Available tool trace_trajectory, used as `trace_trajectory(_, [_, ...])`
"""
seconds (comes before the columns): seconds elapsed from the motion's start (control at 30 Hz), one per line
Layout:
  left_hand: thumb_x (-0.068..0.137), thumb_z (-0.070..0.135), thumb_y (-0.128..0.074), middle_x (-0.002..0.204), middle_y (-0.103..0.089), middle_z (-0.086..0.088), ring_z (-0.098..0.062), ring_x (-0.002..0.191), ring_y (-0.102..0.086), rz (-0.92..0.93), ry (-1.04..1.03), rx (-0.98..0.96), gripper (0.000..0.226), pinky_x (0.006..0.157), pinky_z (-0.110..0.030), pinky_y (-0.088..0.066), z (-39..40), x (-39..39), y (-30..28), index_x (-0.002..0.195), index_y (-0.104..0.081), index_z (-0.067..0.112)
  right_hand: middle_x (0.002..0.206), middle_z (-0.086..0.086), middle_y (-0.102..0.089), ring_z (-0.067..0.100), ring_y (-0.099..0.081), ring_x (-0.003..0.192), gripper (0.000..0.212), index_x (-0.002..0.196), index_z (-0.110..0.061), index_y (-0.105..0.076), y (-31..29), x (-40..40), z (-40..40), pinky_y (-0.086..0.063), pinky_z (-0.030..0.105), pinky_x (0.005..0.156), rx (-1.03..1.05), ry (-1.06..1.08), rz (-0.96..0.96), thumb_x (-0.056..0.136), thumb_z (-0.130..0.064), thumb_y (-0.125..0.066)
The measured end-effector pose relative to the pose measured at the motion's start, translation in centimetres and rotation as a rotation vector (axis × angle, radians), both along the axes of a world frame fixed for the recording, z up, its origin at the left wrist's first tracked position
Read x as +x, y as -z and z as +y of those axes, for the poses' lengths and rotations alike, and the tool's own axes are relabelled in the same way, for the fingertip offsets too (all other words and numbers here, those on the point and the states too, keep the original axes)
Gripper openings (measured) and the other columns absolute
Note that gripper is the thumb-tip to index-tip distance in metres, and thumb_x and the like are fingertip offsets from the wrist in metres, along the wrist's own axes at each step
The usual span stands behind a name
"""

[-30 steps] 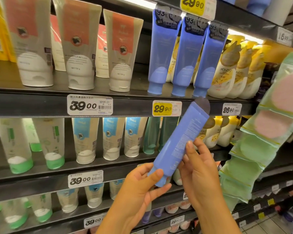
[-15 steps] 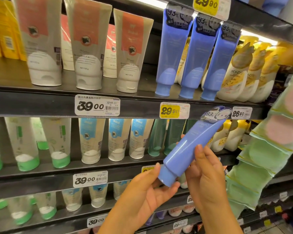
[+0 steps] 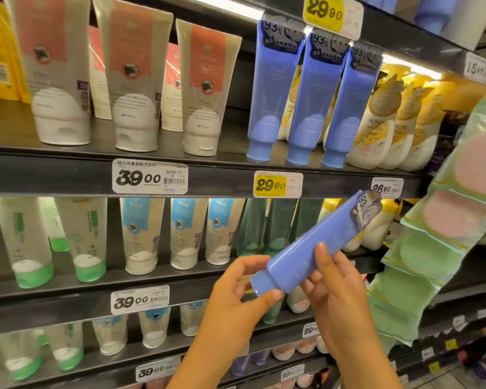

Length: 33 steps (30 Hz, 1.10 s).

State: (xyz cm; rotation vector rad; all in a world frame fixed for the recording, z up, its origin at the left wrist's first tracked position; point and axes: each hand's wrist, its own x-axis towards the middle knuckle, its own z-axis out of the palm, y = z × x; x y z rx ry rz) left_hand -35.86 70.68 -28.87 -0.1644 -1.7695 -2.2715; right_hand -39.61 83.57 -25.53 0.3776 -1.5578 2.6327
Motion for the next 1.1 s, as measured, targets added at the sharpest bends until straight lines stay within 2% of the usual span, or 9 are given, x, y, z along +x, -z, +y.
trace_trajectory(0.13, [0.072, -0.010, -0.068, 0.107, -0.060, 0.018, -0.003, 0.103, -0.059, 0.125, -0.182, -0.256, 0.058, 0.085, -0.018, -0.048, 0.1, 0.1, 0.2, 0.099, -0.064, 0.042, 0.094, 0.011, -0.072, 0.023, -0.070, 0.089, 0.031, 0.100, -0.007, -0.063, 0.1, -0.1, 0.3, -0.057, 0.027, 0.067, -0.039, -0.048, -0.068, 0.077, -0.027, -0.057])
trace_trajectory(0.23, [0.070, -0.009, -0.068, 0.104, -0.056, 0.021, 0.002, 0.101, -0.055, 0.207, -0.306, -0.434, 0.062, 0.083, -0.010, -0.043, 0.5, 0.3, 0.2, 0.100, -0.057, 0.044, 0.089, 0.010, -0.072, 0.021, -0.070, 0.084, 0.020, 0.092, -0.014, -0.067, 0.3, 0.0, 0.4, -0.059, 0.030, 0.069, -0.095, -0.044, -0.087, 0.077, -0.021, -0.057])
trace_trajectory(0.3, [0.070, -0.010, -0.067, 0.105, -0.056, 0.017, 0.004, 0.101, -0.053, 0.231, -0.343, -0.479, 0.062, 0.081, -0.007, -0.041, 0.7, 0.4, 0.0, 0.100, -0.054, 0.043, 0.089, 0.010, -0.073, 0.022, -0.071, 0.083, 0.017, 0.086, -0.019, -0.070, 0.3, 0.0, 0.6, -0.059, 0.032, 0.071, -0.139, -0.046, -0.091, 0.076, -0.018, -0.056])
trace_trajectory(0.57, [0.070, -0.010, -0.069, 0.107, -0.056, 0.011, 0.002, 0.101, -0.052, 0.254, -0.355, -0.500, 0.056, 0.082, -0.012, -0.044, 1.2, 0.4, -0.5, 0.102, -0.057, 0.035, 0.093, 0.011, -0.073, 0.022, -0.071, 0.084, 0.028, 0.100, -0.014, -0.062, -0.2, 0.1, 1.0, -0.059, 0.030, 0.067, -0.151, -0.051, -0.087, 0.073, -0.017, -0.058])
trace_trajectory(0.67, [0.068, -0.010, -0.072, 0.111, -0.056, 0.010, 0.001, 0.103, -0.054, 0.164, -0.267, -0.374, 0.052, 0.081, -0.016, -0.048, 1.2, 0.3, -0.5, 0.102, -0.063, 0.027, 0.091, 0.009, -0.071, 0.020, -0.070, 0.083, 0.029, 0.102, -0.010, -0.061, -0.2, 0.0, 1.2, -0.058, 0.029, 0.067, -0.129, -0.093, -0.073, 0.074, -0.019, -0.058])
trace_trajectory(0.8, [0.057, 0.002, -0.079, 0.095, -0.073, 0.003, -0.010, 0.082, -0.067, -0.093, -0.017, -0.060, 0.048, 0.067, -0.019, -0.052, 1.3, 0.2, -0.7, 0.098, -0.068, 0.025, 0.093, 0.006, -0.071, 0.020, -0.068, 0.084, 0.030, 0.106, -0.010, -0.061, -0.6, 0.0, 1.7, -0.057, 0.029, 0.067, -0.108, -0.134, -0.039, 0.078, -0.021, -0.055])
trace_trajectory(0.87, [0.052, 0.005, -0.076, 0.095, -0.073, -0.002, -0.015, 0.078, -0.068, -0.184, 0.099, 0.097, 0.046, 0.070, -0.029, -0.056, 1.4, 0.3, -0.7, 0.096, -0.070, 0.017, 0.093, 0.006, -0.070, 0.019, -0.068, 0.081, 0.033, 0.110, -0.010, -0.060, -0.8, 0.1, 1.9, -0.057, 0.030, 0.064, -0.109, -0.148, -0.033, 0.079, -0.017, -0.054])
trace_trajectory(1.0, [0.057, 0.004, -0.076, 0.096, -0.072, -0.008, -0.019, 0.079, -0.069, -0.241, 0.318, 0.328, 0.032, 0.070, -0.034, -0.057, 1.6, 0.6, -0.8, 0.088, -0.074, 0.013, 0.100, 0.007, -0.070, 0.021, -0.069, 0.081, 0.046, 0.121, -0.010, -0.057, -1.1, 0.2, 2.3, -0.058, 0.033, 0.064, -0.045, -0.134, -0.043, 0.075, -0.011, -0.057])
trace_trajectory(1.1, [0.054, 0.010, -0.080, 0.091, -0.072, -0.008, -0.019, 0.075, -0.068, -0.252, 0.412, 0.414, 0.038, 0.069, -0.034, -0.057, 1.7, 0.9, -1.4, 0.091, -0.074, 0.013, 0.101, 0.008, -0.072, 0.023, -0.070, 0.083, 0.046, 0.119, -0.009, -0.058, -1.4, 0.3, 2.5, -0.059, 0.037, 0.067, -0.032, -0.097, -0.066, 0.073, -0.012, -0.060])
